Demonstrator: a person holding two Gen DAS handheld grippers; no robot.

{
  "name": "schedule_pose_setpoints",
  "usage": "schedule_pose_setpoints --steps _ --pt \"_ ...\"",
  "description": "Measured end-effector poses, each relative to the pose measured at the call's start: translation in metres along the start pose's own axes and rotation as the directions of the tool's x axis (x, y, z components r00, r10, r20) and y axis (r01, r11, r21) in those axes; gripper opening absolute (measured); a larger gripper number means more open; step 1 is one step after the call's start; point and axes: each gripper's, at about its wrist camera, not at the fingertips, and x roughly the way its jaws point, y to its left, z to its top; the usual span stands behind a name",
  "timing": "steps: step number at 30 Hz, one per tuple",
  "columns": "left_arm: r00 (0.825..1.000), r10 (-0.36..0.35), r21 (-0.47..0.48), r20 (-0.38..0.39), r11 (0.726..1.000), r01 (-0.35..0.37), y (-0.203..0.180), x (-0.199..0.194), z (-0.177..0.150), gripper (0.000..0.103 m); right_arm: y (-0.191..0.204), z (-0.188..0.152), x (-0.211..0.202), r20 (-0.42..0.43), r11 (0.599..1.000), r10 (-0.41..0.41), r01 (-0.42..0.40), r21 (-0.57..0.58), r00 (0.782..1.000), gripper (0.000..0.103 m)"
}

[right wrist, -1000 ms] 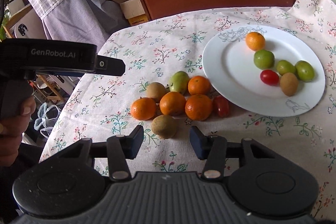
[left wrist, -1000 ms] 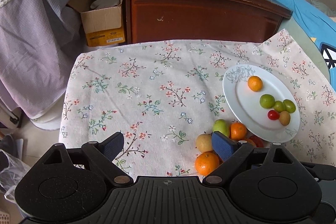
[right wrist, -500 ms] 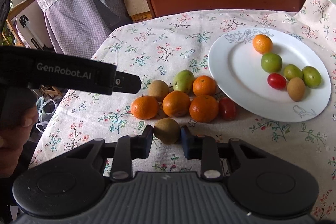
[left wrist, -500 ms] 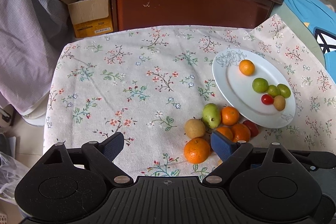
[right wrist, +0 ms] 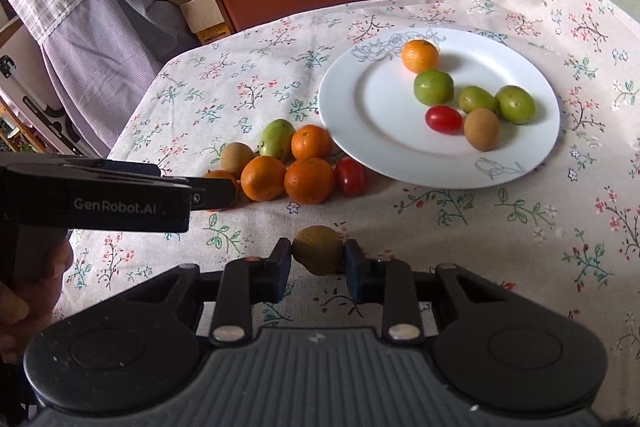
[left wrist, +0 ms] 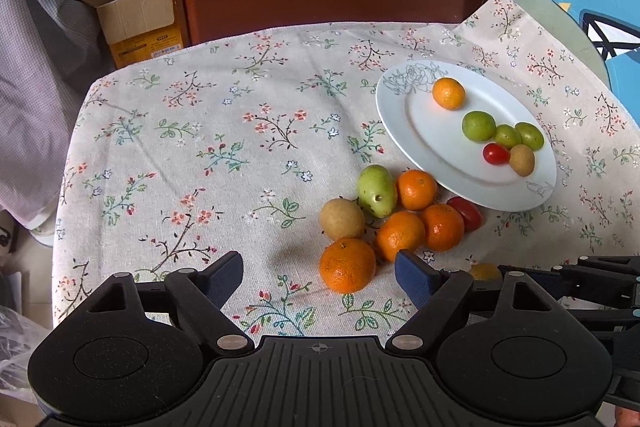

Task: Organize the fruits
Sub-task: 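Grasp a brown kiwi with the right gripper while the left gripper grasps a large orange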

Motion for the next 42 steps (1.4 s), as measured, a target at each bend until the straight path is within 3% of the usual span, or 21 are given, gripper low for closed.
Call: schedule_pose_setpoints --steps 4,10,12,21,32,42 --pt "1.000 -0.011 0.003 -0.015 1.000 0.011 0.000 0.008 -0.003 0.067 -0.001 0.000 0.000 0.002 1.000 0.002 -0.002 0.007 1.000 0.029" --pt "1.000 -0.008 0.041 -0.005 0.999 0.008 -0.007 0.013 -0.005 0.065 -0.003 0.002 0.001 0.000 1.000 0.008 -0.008 0.024 1.000 0.030" --pt "1.000 -0.010 0.056 0.001 0.998 0.010 -0.009 0.013 -0.005 0.061 -0.002 0.002 0.001 0.000 1.000 0.007 -0.007 0.020 1.000 0.030" --pt "0.999 -0.044 0.106 0.017 0.993 0.042 -0.019 0.010 -0.007 0.030 -0.001 0.001 0.001 0.001 1.000 0.004 -0.004 0.003 1.000 0.030" --pt "0.998 -0.043 0.100 0.034 0.994 0.040 -0.021 -0.001 -0.008 0.029 0.000 0.004 -0.001 -0.005 1.000 0.009 -0.009 0.011 1.000 0.029" --pt "0.993 -0.065 0.093 0.096 0.994 0.056 -0.028 -0.021 0.006 0.029 -0.002 0.015 -0.018 0.056 1.000 0.014 -0.015 0.026 0.998 0.029"
